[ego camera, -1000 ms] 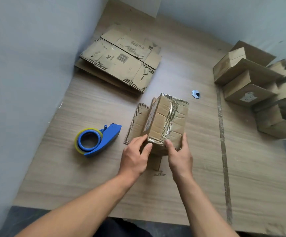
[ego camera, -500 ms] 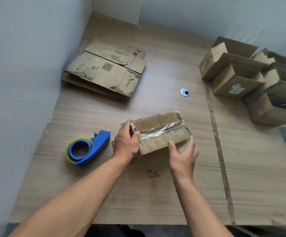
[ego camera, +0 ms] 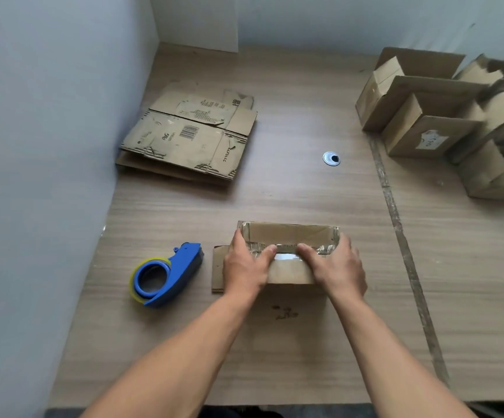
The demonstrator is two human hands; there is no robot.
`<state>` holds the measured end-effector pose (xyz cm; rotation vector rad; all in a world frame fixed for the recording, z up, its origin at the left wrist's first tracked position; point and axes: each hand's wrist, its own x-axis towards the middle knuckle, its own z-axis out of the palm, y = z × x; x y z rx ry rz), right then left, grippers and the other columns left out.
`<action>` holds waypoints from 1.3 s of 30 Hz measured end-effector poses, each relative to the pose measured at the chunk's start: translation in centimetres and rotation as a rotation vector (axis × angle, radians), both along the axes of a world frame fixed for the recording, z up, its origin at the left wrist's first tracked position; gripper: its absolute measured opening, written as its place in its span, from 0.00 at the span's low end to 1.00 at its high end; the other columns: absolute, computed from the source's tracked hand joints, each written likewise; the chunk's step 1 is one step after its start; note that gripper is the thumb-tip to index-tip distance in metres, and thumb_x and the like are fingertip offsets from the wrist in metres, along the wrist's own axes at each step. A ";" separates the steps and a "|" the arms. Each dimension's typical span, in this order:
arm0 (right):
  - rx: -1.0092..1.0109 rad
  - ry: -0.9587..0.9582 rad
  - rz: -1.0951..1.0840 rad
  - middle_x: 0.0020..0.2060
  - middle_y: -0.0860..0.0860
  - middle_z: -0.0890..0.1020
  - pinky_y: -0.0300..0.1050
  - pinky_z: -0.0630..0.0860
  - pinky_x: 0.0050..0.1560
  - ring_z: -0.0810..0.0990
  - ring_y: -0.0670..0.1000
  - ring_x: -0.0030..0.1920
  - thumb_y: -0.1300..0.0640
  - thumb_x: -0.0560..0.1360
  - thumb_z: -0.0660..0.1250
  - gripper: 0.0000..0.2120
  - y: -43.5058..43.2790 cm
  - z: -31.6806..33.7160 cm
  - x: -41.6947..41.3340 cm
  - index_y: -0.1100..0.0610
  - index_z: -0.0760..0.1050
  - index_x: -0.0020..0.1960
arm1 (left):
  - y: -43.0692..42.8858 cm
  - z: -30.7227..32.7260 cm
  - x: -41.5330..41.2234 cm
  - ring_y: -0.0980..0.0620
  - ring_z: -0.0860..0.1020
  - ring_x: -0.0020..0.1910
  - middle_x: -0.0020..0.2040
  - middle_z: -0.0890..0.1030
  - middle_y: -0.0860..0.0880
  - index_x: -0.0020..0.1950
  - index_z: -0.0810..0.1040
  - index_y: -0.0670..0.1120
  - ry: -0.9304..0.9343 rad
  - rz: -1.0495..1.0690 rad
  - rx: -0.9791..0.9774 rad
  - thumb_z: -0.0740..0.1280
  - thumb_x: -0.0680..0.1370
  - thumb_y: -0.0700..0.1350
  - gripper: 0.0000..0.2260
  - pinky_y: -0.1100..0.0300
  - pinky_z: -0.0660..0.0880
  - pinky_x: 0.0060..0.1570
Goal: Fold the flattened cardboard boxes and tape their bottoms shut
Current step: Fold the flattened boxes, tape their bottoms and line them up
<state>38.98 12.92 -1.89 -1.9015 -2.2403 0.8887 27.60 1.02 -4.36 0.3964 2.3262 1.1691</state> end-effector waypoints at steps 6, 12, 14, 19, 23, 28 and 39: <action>0.100 0.249 0.032 0.40 0.55 0.80 0.49 0.67 0.42 0.80 0.64 0.49 0.47 0.78 0.69 0.13 1.9 -1.5 2.6 0.55 0.79 0.56 | -0.9 0.2 -1.8 0.48 0.79 0.59 0.57 0.83 0.48 0.73 0.73 0.52 0.001 -0.136 -0.046 0.63 0.81 0.54 0.20 0.56 0.74 0.58; -0.114 0.280 0.030 0.50 0.55 0.84 0.46 0.71 0.49 0.80 0.58 0.54 0.46 0.77 0.70 0.14 4.0 -1.3 3.0 0.52 0.78 0.58 | -1.1 1.8 -4.5 0.47 0.78 0.59 0.58 0.82 0.50 0.65 0.78 0.50 0.006 -0.312 -0.120 0.65 0.81 0.49 0.14 0.57 0.73 0.55; -0.236 0.261 0.099 0.59 0.54 0.81 0.47 0.72 0.61 0.78 0.55 0.61 0.44 0.76 0.69 0.24 5.4 -1.0 3.2 0.47 0.71 0.71 | -0.5 2.3 -5.3 0.47 0.74 0.68 0.68 0.76 0.48 0.75 0.68 0.48 0.075 -0.348 -0.163 0.66 0.80 0.48 0.24 0.57 0.69 0.65; -0.298 0.583 0.175 0.59 0.51 0.81 0.48 0.76 0.62 0.80 0.53 0.60 0.59 0.80 0.67 0.13 6.1 -2.5 3.2 0.48 0.78 0.62 | 0.3 2.2 -5.2 0.51 0.74 0.64 0.64 0.77 0.50 0.70 0.74 0.47 0.236 -0.361 -0.062 0.67 0.81 0.44 0.18 0.59 0.67 0.65; -0.348 0.797 -0.009 0.39 0.52 0.80 0.41 0.74 0.40 0.77 0.48 0.40 0.61 0.80 0.66 0.06 5.4 -3.1 2.4 0.54 0.78 0.46 | 0.3 1.1 -5.1 0.56 0.76 0.53 0.54 0.80 0.52 0.61 0.81 0.48 0.221 -0.270 0.029 0.68 0.80 0.42 0.10 0.66 0.69 0.52; -0.307 0.813 -0.096 0.35 0.52 0.78 0.49 0.70 0.43 0.74 0.51 0.39 0.56 0.79 0.68 0.10 5.5 -4.1 1.5 0.55 0.77 0.39 | 1.5 0.5 -4.7 0.53 0.79 0.50 0.47 0.81 0.55 0.55 0.82 0.51 0.156 -0.084 0.072 0.67 0.81 0.46 0.06 0.63 0.73 0.48; -0.159 0.404 0.079 0.52 0.50 0.84 0.42 0.70 0.49 0.80 0.51 0.54 0.48 0.79 0.67 0.14 -0.6 -1.9 7.1 0.52 0.80 0.62 | -5.7 -0.1 -1.3 0.54 0.77 0.65 0.63 0.81 0.55 0.71 0.74 0.56 -0.047 -0.233 -0.037 0.68 0.74 0.60 0.26 0.54 0.72 0.67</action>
